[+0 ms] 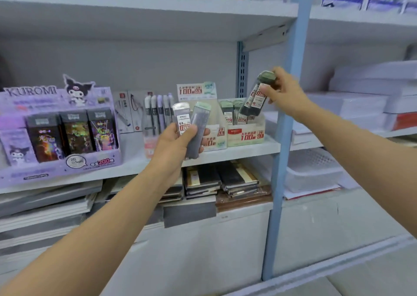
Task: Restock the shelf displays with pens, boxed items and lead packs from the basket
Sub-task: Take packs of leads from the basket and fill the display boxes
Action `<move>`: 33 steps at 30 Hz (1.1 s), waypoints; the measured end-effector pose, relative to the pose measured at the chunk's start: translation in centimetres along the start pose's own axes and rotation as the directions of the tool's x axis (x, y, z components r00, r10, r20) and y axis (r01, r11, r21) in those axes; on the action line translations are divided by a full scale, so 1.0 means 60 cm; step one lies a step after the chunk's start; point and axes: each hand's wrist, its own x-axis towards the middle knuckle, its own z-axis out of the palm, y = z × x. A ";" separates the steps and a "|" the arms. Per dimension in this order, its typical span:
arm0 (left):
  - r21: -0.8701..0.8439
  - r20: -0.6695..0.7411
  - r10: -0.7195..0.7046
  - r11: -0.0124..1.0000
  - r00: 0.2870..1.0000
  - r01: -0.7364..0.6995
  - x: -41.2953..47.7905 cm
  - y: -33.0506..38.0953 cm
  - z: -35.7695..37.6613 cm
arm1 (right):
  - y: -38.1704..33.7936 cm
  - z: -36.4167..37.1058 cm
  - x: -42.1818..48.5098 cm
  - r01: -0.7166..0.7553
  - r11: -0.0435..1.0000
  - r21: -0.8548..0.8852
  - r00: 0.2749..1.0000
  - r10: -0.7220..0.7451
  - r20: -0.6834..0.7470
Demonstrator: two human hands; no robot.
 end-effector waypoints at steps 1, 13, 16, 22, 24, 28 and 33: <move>-0.004 0.002 0.004 1.000 1.000 -0.004 0.005 0.001 0.002 | 0.006 0.003 0.006 0.005 1.000 -0.024 1.000 -0.006 -0.010; -0.001 0.019 0.030 1.000 0.999 -0.030 0.047 -0.002 0.005 | 0.036 0.062 0.052 0.001 0.999 0.040 0.991 -0.006 0.136; -0.010 0.023 0.026 1.000 0.999 -0.025 0.048 -0.005 0.003 | 0.034 0.077 0.057 0.036 0.998 -0.045 0.978 -0.026 0.206; -0.010 0.021 0.012 1.000 1.000 -0.012 0.048 -0.008 -0.003 | 0.031 0.099 0.062 0.009 0.996 -0.084 0.974 0.010 0.225; -0.012 0.021 0.005 1.000 1.000 -0.005 0.049 -0.007 -0.003 | 0.030 0.098 0.063 0.004 0.998 -0.064 0.981 0.008 0.194; -0.017 0.021 0.000 1.000 1.000 0.000 0.049 -0.006 -0.003 | 0.030 0.077 0.065 -0.021 0.994 0.110 0.996 0.011 0.086; -0.022 0.024 -0.006 1.000 1.000 0.006 0.048 -0.004 0.004 | 0.028 0.068 0.059 0.008 0.985 0.170 0.988 -0.034 0.149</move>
